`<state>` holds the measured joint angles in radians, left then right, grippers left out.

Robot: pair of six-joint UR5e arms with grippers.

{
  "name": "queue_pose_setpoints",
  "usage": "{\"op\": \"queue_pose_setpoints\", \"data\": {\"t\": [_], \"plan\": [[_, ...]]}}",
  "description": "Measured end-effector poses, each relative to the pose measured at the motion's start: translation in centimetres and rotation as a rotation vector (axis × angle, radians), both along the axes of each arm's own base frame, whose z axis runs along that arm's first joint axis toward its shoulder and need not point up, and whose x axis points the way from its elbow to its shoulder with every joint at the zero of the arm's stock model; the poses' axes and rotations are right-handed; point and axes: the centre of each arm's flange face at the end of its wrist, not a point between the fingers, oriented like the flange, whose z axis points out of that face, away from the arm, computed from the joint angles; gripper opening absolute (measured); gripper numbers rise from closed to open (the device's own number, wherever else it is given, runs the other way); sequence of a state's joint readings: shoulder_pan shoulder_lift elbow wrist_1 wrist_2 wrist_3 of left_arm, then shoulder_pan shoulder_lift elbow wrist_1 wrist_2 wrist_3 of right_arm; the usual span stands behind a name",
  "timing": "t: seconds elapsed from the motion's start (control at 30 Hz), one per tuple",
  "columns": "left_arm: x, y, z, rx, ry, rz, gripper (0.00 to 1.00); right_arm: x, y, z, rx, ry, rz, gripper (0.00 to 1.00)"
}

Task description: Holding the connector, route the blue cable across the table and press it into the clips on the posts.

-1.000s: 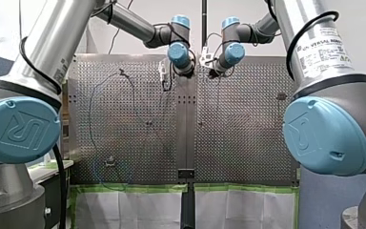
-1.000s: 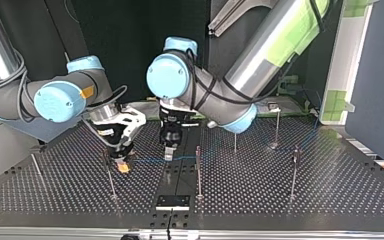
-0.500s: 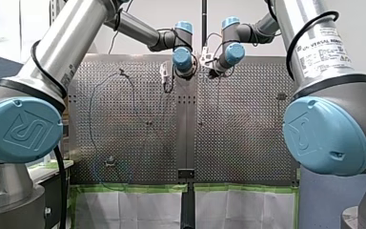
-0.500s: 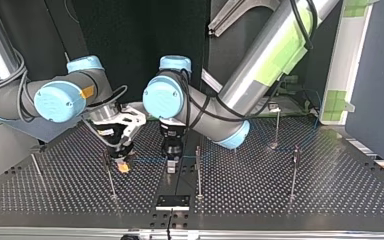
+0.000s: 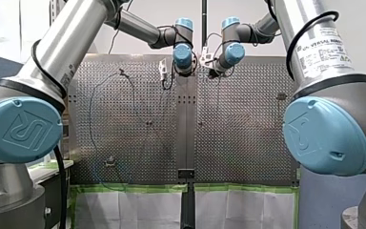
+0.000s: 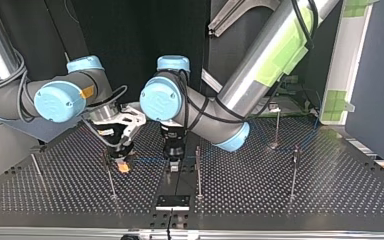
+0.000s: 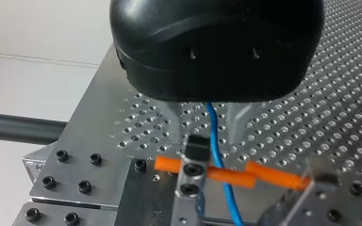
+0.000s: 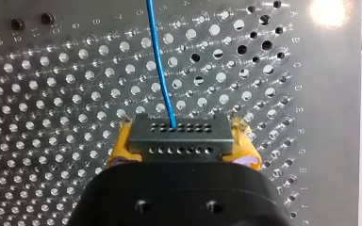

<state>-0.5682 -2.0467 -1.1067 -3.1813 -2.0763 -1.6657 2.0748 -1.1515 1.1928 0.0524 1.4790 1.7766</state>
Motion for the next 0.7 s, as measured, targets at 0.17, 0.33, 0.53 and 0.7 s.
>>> {"op": "queue_pose_setpoints", "data": {"t": [0.17, 0.33, 0.53, 0.7], "plan": [[-0.2, 0.0, -0.2, 0.012, 0.006, 0.007, 0.02, 0.0, 0.0, 0.0, 0.0, 0.0, 0.0, 0.0], [-0.5, 0.1, -1.3, 0.028, 0.024, 0.016, 0.02, 0.0, 0.0, 0.0, 0.002, -0.001, 0.0, 0.0], [-1.3, 0.1, -3.2, 0.052, 0.057, 0.011, 0.02, 0.3, 0.3, -0.1, 0.008, -0.003, 0.006, 0.0], [-2.0, -0.1, -5.0, 0.059, 0.071, 0.007, 0.02, 0.3, 0.7, -1.0, 0.026, 0.007, 0.009, 0.0]]}}
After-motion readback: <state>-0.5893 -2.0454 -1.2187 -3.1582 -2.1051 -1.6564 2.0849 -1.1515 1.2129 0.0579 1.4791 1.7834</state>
